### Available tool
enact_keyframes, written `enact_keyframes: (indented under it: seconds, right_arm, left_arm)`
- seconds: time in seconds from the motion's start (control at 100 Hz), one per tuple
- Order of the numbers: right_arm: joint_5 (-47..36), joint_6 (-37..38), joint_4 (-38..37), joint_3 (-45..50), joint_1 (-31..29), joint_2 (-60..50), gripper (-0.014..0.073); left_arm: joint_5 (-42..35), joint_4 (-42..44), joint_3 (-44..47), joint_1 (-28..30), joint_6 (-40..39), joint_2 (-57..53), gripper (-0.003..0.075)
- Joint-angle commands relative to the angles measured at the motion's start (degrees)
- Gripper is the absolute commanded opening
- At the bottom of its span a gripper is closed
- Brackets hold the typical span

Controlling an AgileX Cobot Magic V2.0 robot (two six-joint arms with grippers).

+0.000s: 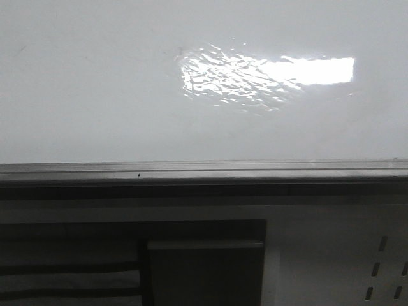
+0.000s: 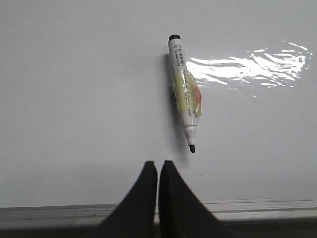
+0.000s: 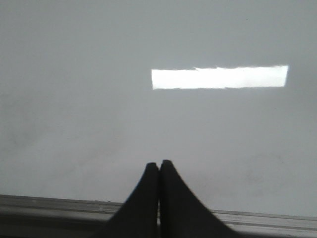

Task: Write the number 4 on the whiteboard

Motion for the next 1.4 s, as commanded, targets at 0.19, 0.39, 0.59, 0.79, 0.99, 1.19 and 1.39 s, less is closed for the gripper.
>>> enact_keyframes:
  seconds: [0.19,0.39,0.59,0.79,0.99,1.19,1.39]
  right_arm:
    - [-4.3,0.0,0.1,1.2,-0.5,-1.3,-0.0072]
    - [-4.3,0.0,0.1,1.2,-0.5,-1.3,-0.0072]
    - [-4.3,0.0,0.1,1.2,-0.5,-1.3,-0.0072]
    - [-4.3,0.0,0.1,1.2,-0.5,-1.3,-0.0072]
    - [-4.3,0.0,0.1,1.2,-0.5,-1.3,-0.0072]
    - [-4.1,0.1,3.3,-0.5,-0.5,-1.3,-0.0072]
    - [4.6,0.1,3.6,-9.5,-0.5,-0.5,-0.0072]
  left_arm:
    - [-4.5,0.0,1.4,0.0,-0.5,-1.7,-0.0020]
    - [-4.5,0.0,1.4,0.0,-0.5,-1.7,-0.0020]
    - [-4.5,0.0,1.4,0.0,-0.5,-1.7,-0.0020]
    - [-4.5,0.0,1.4,0.0,-0.5,-1.7,-0.0020]
    - [-4.9,0.0,1.4,0.0,-0.5,-1.7,-0.0020]
    - [-7.5,-1.1,0.9,0.0,-0.5,-1.6,-0.0020]
    - [-4.5,-3.9,-5.2,0.0,-0.5,-1.6,-0.0020]
